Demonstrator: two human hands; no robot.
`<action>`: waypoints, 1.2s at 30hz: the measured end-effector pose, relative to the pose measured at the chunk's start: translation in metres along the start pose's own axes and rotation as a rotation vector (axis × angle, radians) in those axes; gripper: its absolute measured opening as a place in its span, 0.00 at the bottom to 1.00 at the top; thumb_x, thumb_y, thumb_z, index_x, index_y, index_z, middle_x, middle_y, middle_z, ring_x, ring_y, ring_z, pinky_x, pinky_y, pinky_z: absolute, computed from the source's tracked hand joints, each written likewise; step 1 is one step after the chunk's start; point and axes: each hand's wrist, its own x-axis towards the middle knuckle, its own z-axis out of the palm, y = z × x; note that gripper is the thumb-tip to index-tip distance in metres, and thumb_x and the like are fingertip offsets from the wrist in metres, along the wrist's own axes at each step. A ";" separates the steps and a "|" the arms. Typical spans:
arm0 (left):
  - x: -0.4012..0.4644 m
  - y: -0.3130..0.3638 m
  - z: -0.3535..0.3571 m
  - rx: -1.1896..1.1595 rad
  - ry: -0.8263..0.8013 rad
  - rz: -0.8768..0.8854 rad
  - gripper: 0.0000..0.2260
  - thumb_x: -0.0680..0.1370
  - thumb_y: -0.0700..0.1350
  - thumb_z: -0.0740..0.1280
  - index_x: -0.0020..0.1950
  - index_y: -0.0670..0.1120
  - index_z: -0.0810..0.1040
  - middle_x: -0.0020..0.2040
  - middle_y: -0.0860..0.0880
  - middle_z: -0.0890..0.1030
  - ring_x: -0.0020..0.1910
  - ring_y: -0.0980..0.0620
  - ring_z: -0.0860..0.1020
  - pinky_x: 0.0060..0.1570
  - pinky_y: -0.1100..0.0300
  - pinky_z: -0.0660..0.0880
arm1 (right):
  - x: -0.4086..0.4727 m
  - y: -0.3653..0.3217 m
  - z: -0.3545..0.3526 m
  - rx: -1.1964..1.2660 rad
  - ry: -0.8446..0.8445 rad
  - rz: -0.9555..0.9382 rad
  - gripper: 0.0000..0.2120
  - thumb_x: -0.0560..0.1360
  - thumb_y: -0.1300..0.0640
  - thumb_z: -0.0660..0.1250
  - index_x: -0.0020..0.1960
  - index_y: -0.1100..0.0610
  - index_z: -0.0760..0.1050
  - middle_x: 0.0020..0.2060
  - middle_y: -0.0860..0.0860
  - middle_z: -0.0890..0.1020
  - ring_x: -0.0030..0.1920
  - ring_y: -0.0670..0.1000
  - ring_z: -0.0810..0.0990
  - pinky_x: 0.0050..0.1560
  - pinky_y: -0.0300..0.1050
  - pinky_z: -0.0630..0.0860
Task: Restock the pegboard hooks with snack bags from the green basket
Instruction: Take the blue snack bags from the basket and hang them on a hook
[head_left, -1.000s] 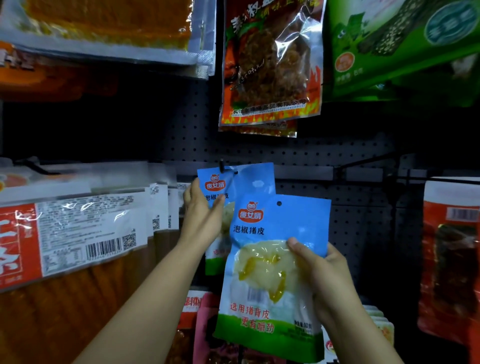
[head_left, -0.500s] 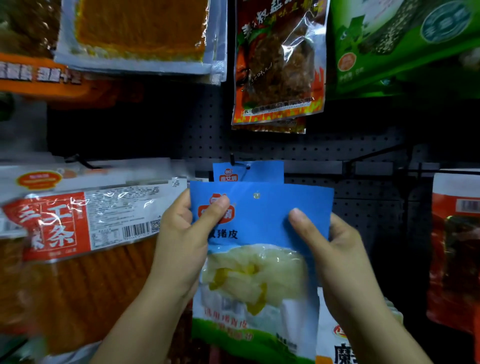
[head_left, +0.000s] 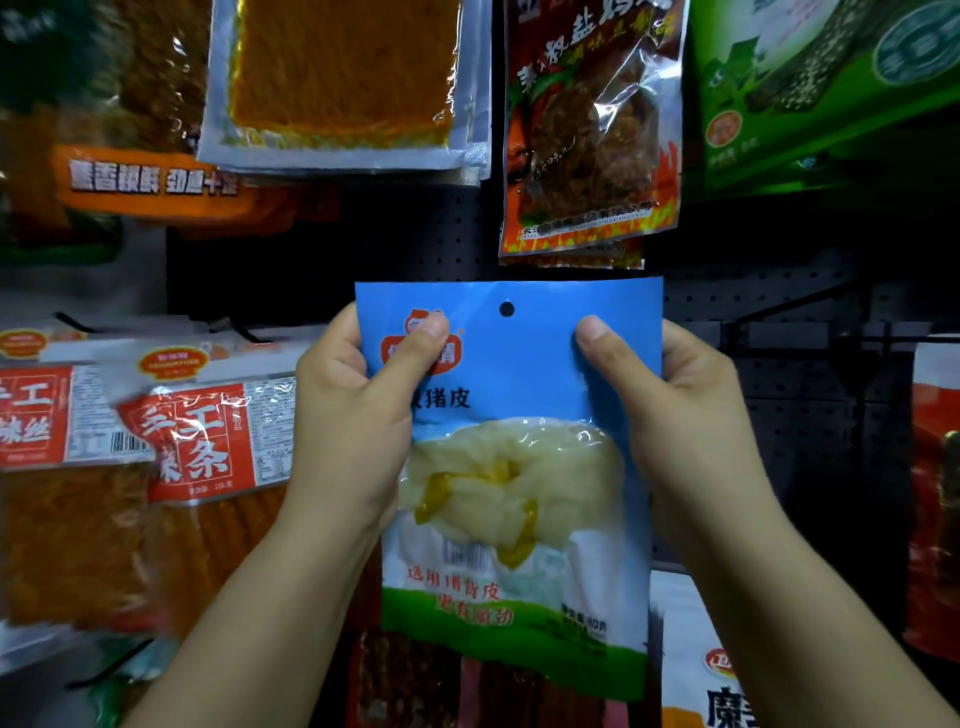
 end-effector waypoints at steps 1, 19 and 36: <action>0.001 -0.001 0.000 -0.011 0.009 -0.014 0.04 0.73 0.42 0.70 0.42 0.52 0.81 0.41 0.49 0.85 0.41 0.51 0.84 0.36 0.60 0.79 | 0.001 0.000 0.001 -0.004 0.002 0.003 0.09 0.77 0.54 0.66 0.42 0.47 0.83 0.42 0.46 0.87 0.43 0.47 0.86 0.41 0.42 0.82; -0.005 -0.081 -0.007 0.376 -0.007 -0.227 0.07 0.74 0.51 0.69 0.50 0.56 0.73 0.48 0.53 0.83 0.48 0.55 0.82 0.50 0.50 0.80 | 0.010 0.071 -0.019 -0.245 0.124 0.197 0.23 0.76 0.51 0.67 0.46 0.74 0.69 0.32 0.59 0.68 0.33 0.52 0.64 0.33 0.42 0.61; 0.060 -0.181 0.022 0.575 -0.028 -0.402 0.15 0.78 0.50 0.65 0.57 0.42 0.68 0.52 0.44 0.78 0.46 0.49 0.77 0.37 0.59 0.73 | 0.080 0.156 -0.035 -0.715 0.218 0.394 0.21 0.75 0.45 0.65 0.31 0.56 0.65 0.29 0.54 0.71 0.32 0.53 0.70 0.36 0.44 0.65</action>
